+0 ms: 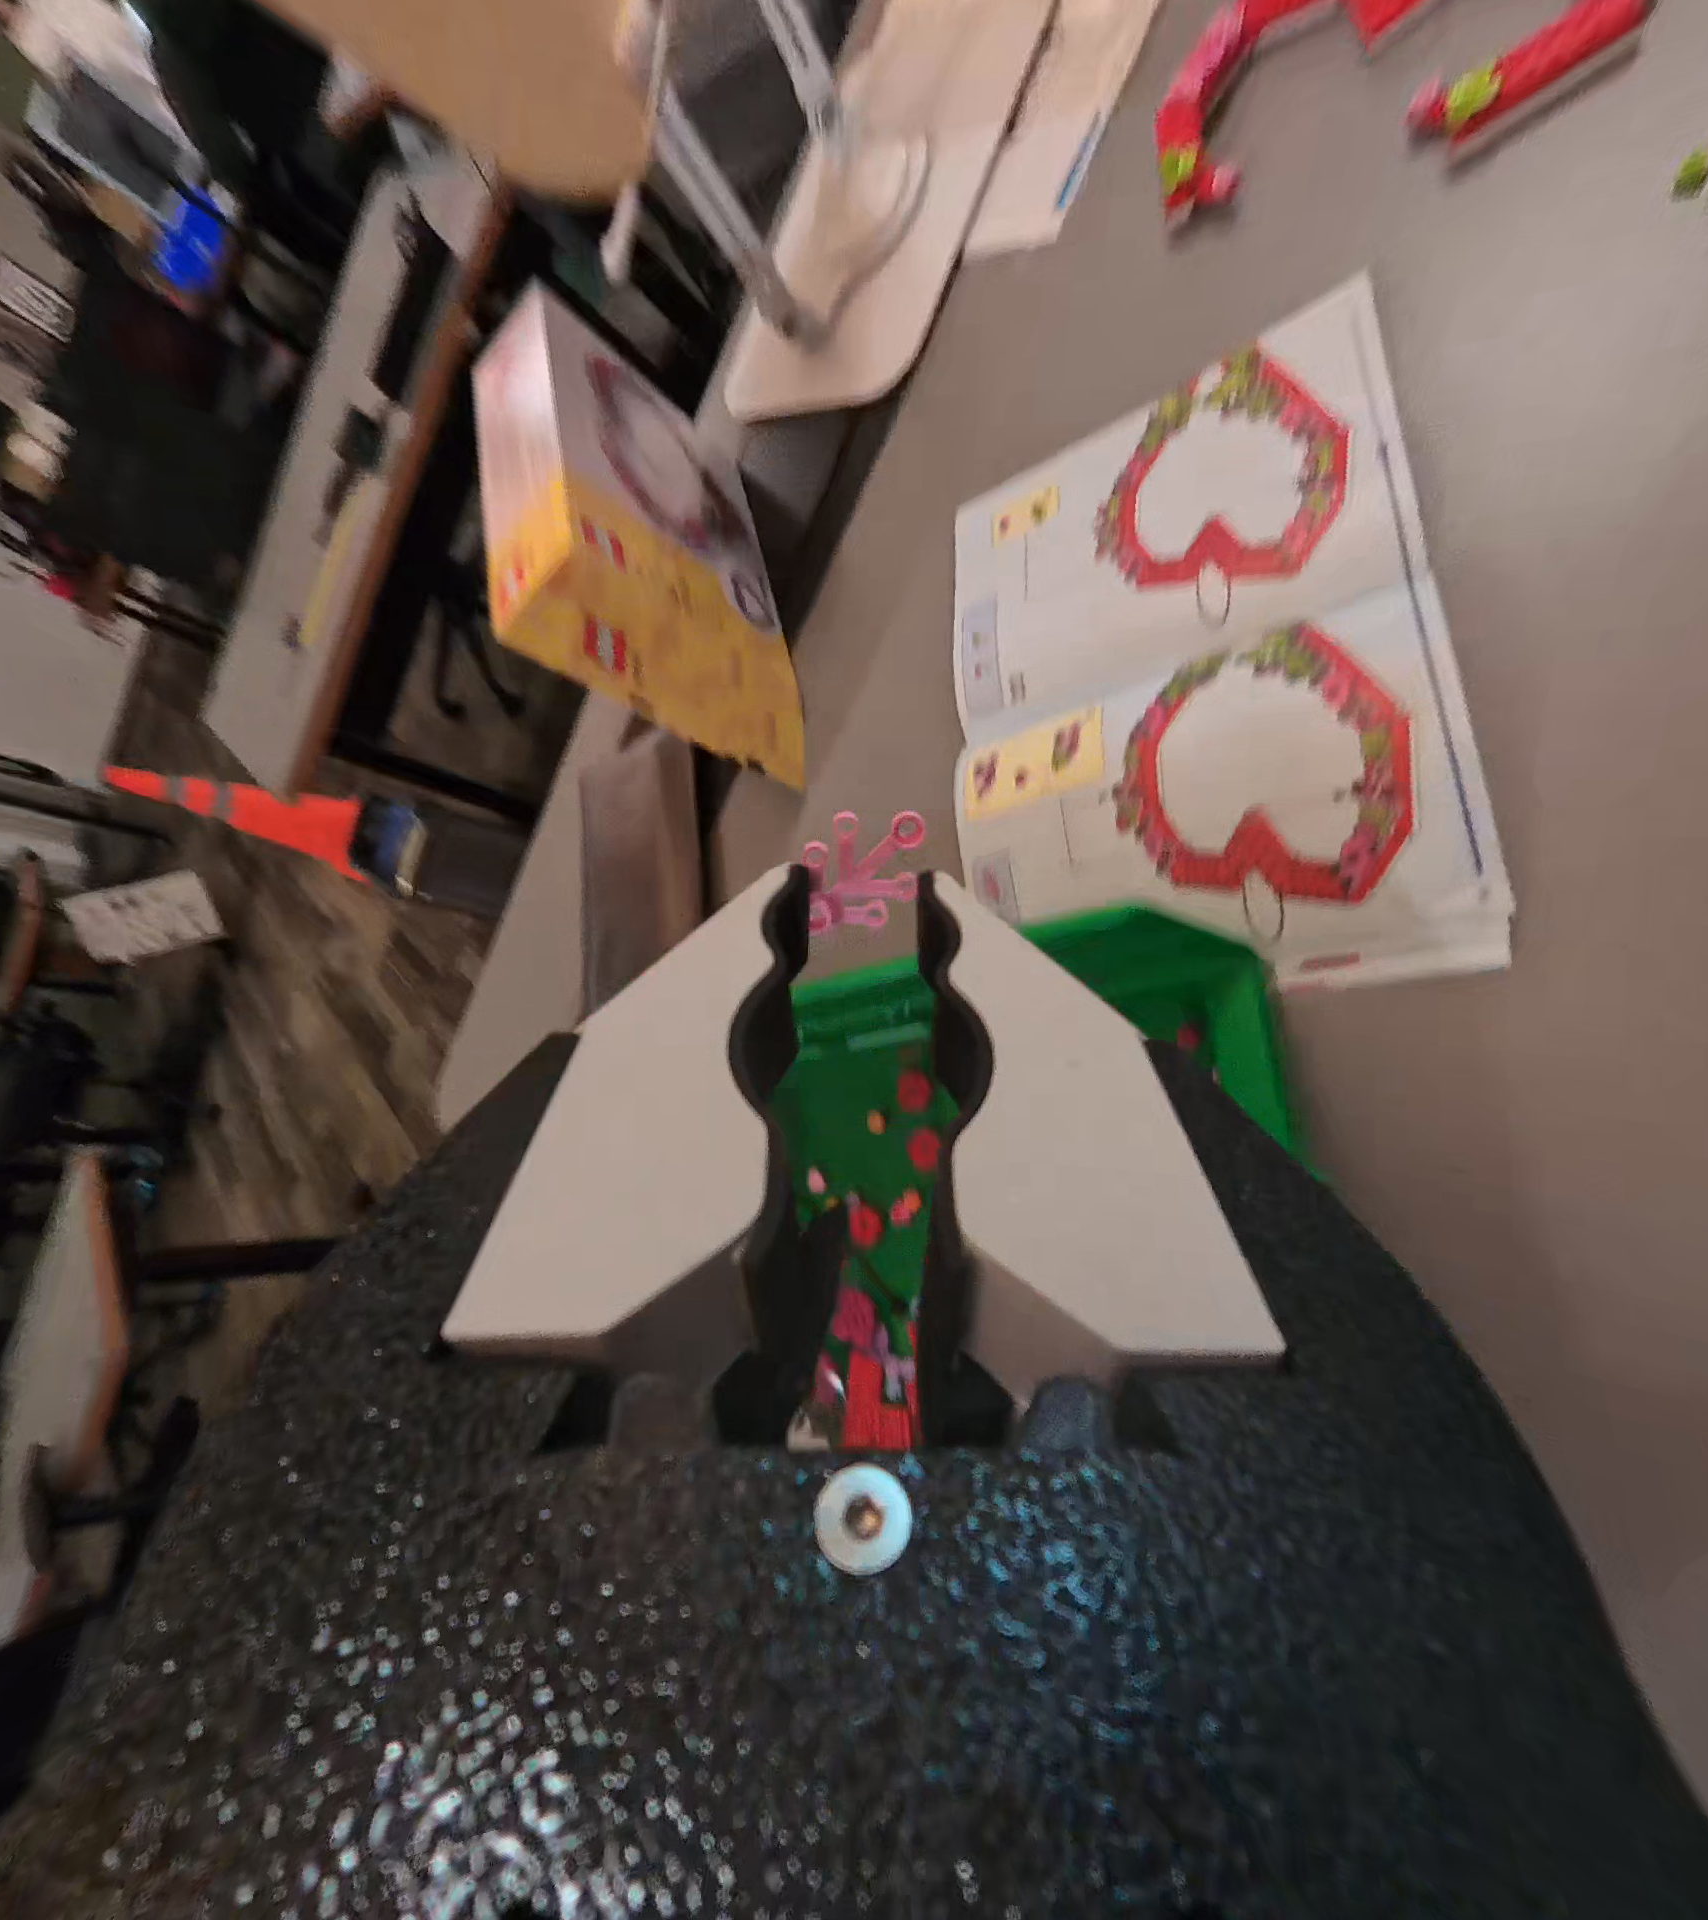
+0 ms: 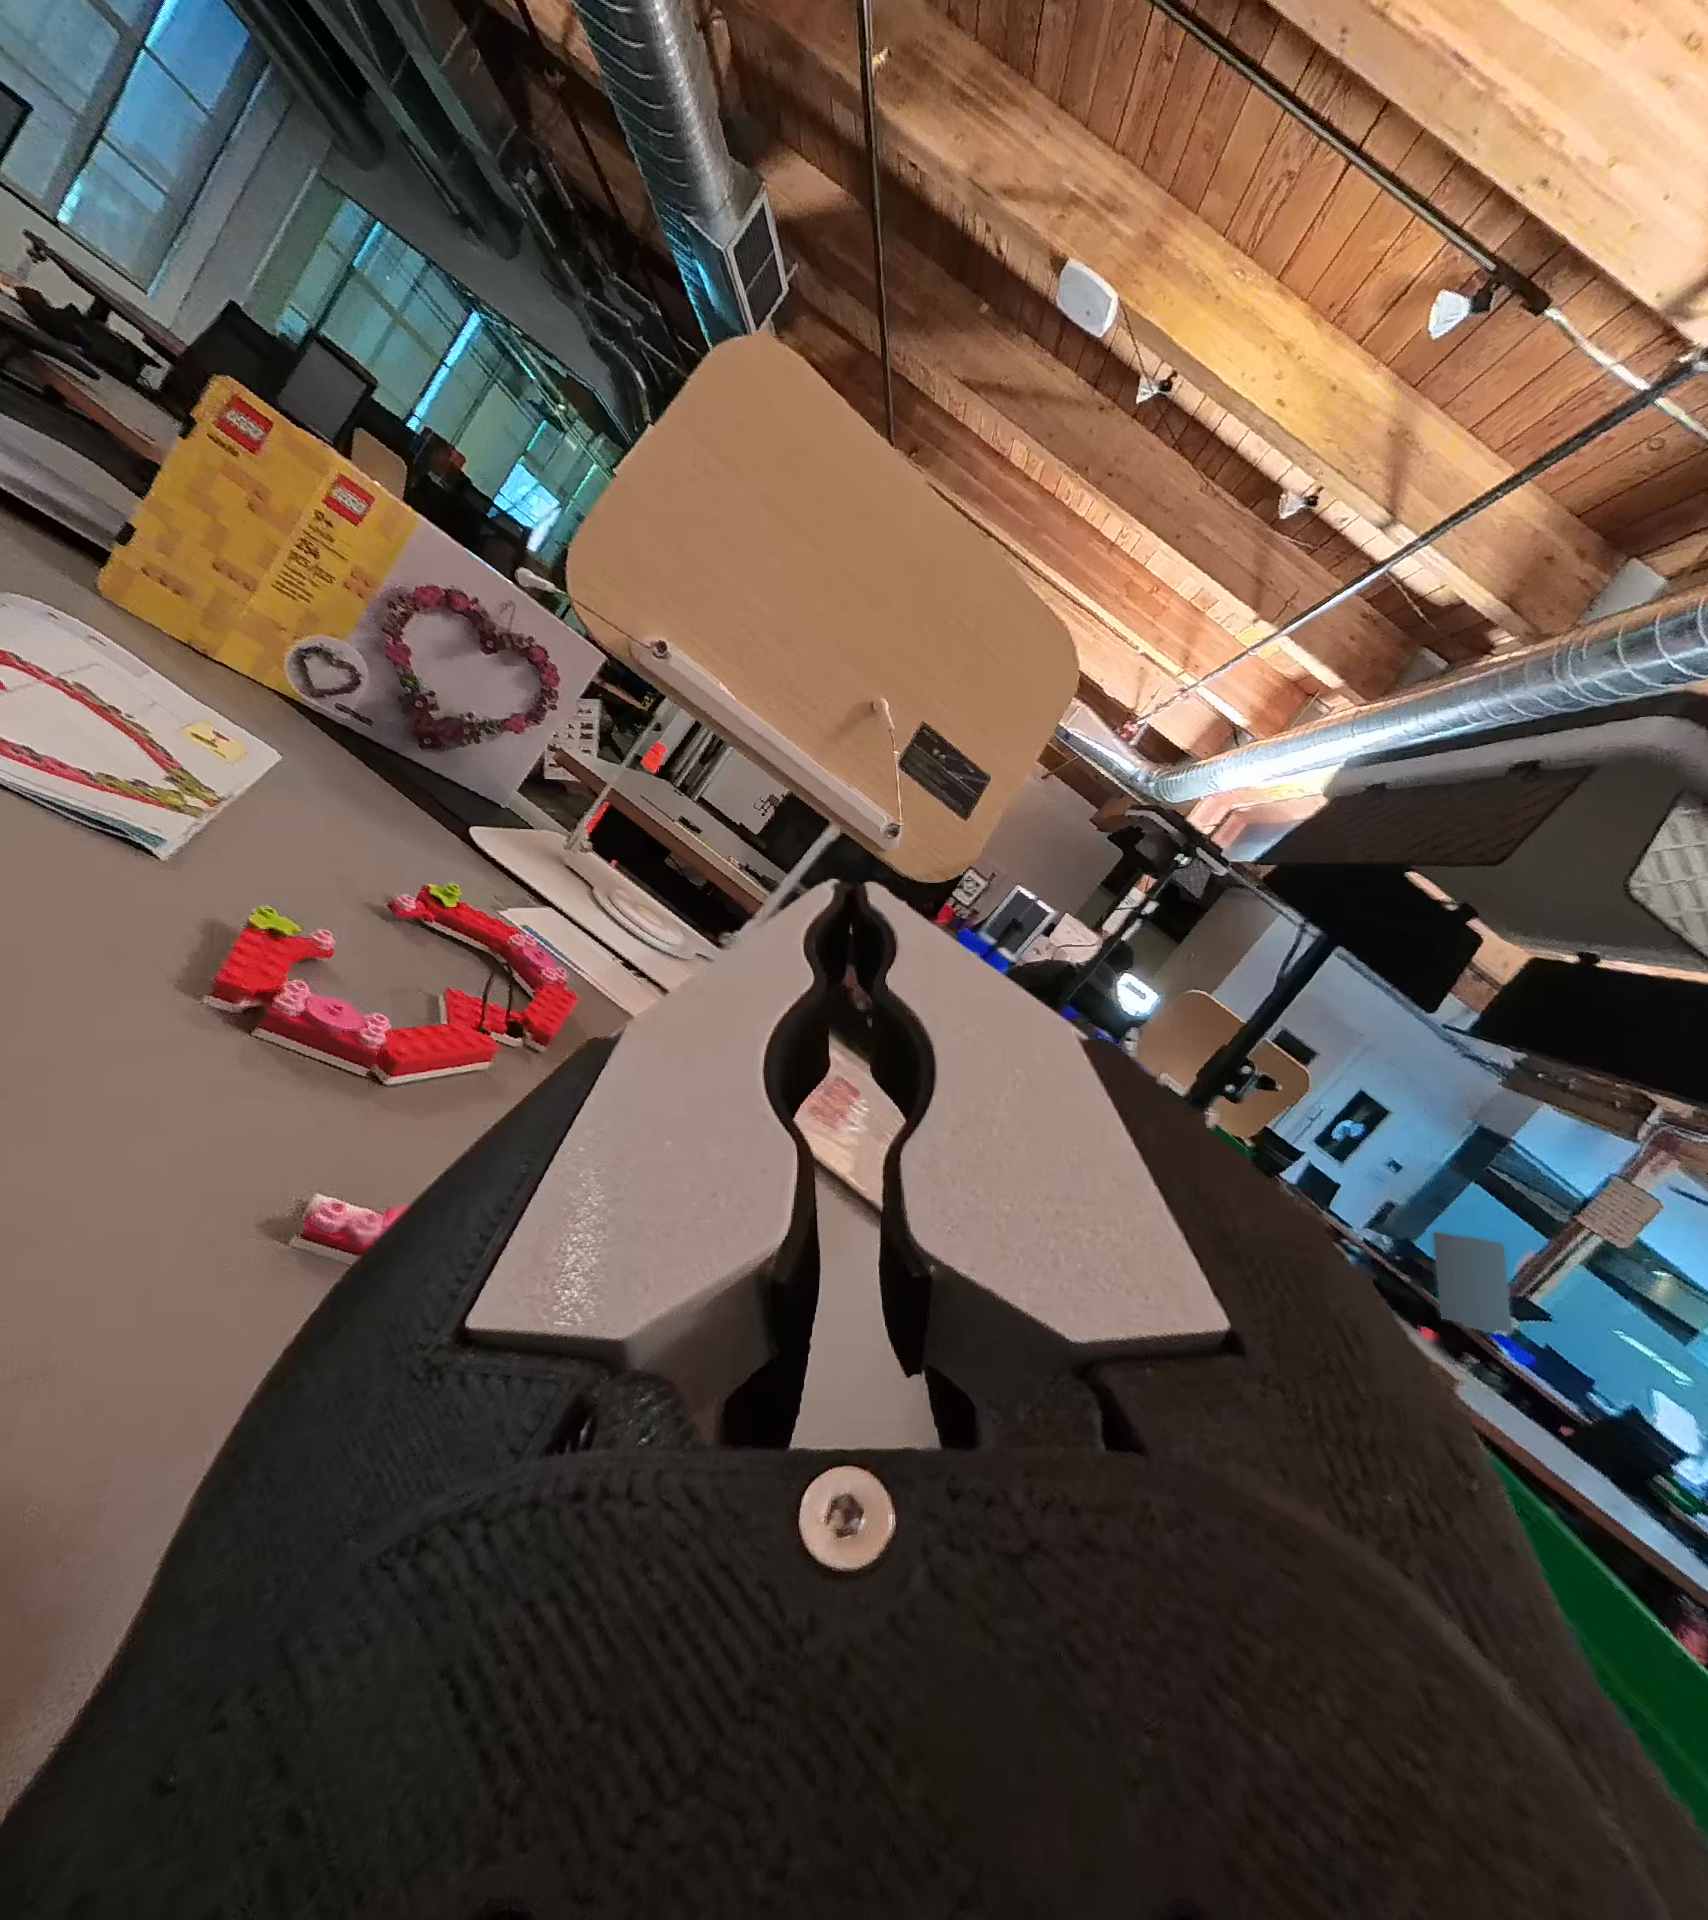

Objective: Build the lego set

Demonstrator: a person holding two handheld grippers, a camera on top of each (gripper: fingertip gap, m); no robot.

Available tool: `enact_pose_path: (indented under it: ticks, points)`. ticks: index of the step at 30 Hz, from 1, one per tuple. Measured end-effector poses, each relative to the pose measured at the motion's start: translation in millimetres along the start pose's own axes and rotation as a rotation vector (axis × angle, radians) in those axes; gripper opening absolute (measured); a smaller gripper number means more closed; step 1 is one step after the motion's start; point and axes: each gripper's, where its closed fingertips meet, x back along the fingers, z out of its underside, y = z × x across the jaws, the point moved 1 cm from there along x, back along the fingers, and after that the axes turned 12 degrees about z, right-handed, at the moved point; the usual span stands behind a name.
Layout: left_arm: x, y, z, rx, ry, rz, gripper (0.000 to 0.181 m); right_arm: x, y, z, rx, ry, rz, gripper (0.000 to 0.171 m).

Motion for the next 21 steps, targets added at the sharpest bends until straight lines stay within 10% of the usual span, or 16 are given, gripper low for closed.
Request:
enact_pose_path:
  ticks: [9,21]
  points:
    - [-47.5,-65.2,-144.3,-0.320,-0.293,-0.236,0.019,-18.2,106.7,-62.9,-0.807,0.202,-0.666,0.013]
    - [-122.9,-140.7,-208.3,-0.494,-0.413,-0.217,0.018,-45.1,158.5,-87.6,-0.871,0.287,-0.806,0.012]
